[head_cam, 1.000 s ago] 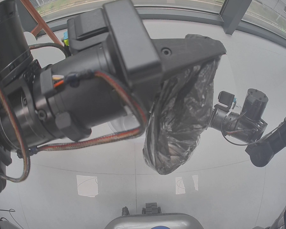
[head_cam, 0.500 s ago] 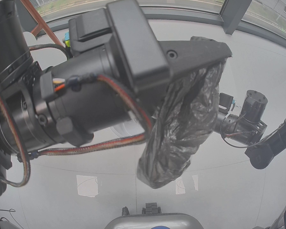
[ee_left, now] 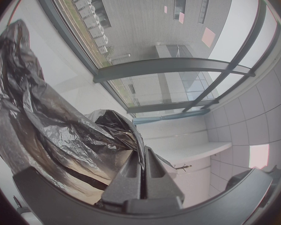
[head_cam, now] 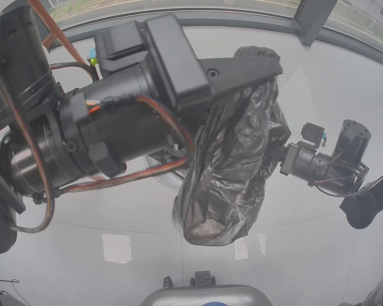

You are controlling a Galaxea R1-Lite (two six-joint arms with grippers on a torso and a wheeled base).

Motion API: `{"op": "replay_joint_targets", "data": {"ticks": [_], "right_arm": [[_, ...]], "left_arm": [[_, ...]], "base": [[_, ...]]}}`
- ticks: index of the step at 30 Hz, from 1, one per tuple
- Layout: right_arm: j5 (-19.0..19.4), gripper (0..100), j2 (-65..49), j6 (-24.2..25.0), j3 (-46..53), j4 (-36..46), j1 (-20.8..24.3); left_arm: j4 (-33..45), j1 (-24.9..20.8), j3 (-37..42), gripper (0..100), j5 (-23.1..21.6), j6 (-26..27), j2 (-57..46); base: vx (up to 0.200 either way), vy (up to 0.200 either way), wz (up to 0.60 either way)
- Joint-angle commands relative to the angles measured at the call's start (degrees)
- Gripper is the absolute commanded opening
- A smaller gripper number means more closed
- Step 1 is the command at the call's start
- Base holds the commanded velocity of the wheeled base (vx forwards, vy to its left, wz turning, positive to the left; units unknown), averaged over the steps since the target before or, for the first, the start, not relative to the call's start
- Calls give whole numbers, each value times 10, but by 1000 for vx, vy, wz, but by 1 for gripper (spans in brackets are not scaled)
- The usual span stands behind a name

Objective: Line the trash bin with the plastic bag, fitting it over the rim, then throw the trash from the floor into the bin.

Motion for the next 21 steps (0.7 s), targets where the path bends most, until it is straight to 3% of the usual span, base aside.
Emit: {"op": "replay_joint_targets", "data": {"ticks": [1, 9, 16, 21], "right_arm": [[0, 0, -37, 16, 21, 3, 1], [5, 0, -102, 24, 18, 124, -1], [2, 0, -125, 35, -17, 185, -1], [4, 0, -141, 39, -61, 264, -8]], "left_arm": [[-2, 25, -6, 0, 16, -2, 19], [-4, 25, -8, 0, 33, -6, 38], [-5, 25, -10, 0, 35, -58, 36], [-5, 25, -6, 0, 35, -66, 36]], "base": [[0, 0, 0], [0, 0, 0], [0, 0, 0], [0, 0, 0]]}}
